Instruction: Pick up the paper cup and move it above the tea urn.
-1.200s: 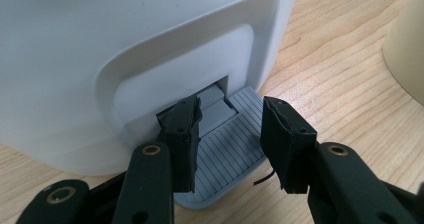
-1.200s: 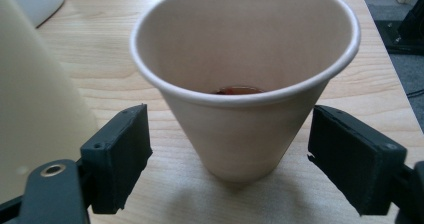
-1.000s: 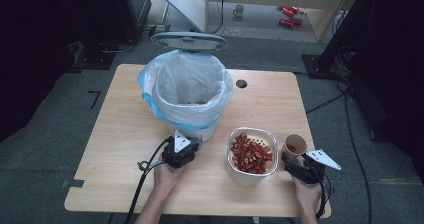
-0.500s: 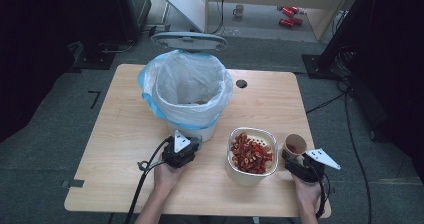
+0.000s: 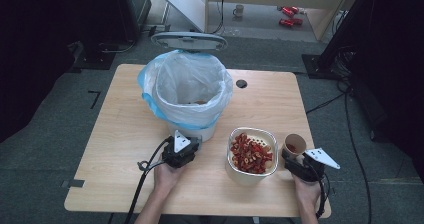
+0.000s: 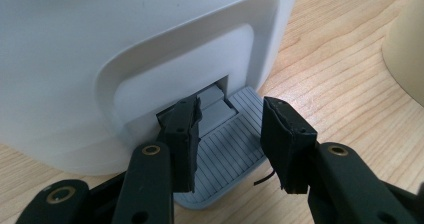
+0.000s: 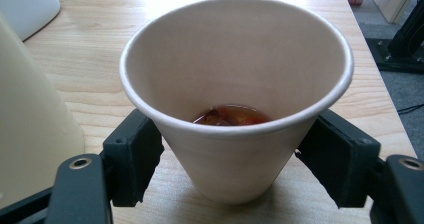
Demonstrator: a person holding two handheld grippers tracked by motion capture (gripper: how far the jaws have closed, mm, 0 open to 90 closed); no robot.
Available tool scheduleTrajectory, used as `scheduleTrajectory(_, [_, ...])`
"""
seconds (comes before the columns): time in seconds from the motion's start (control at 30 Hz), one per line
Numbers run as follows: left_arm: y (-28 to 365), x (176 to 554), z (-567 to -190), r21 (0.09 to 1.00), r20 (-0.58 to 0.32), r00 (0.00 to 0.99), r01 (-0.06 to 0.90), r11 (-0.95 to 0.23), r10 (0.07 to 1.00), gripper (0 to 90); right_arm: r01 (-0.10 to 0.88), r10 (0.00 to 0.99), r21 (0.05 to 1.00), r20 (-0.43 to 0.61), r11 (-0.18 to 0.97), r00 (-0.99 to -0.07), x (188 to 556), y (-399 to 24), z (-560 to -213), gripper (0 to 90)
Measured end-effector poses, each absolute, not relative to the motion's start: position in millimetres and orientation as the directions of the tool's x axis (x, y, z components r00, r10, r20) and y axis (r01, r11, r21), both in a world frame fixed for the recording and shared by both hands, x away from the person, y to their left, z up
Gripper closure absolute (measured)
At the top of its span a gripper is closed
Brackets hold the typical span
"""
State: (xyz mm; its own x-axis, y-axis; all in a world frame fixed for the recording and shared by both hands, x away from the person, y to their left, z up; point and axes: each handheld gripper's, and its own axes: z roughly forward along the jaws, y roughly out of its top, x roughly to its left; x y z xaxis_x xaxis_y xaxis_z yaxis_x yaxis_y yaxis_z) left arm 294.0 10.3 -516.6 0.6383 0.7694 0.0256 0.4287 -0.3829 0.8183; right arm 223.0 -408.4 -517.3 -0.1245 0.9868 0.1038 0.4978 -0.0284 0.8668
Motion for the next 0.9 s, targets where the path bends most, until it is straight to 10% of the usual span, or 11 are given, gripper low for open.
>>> scheduleTrajectory(0.9, [10, 294, -517, 0.818, 0.025, 0.638, 0.429, -0.383, 0.769, 59.7, 0.482, 0.986, 0.872, -0.007, 0.086, -0.164, 200, -413, -505, 32.6])
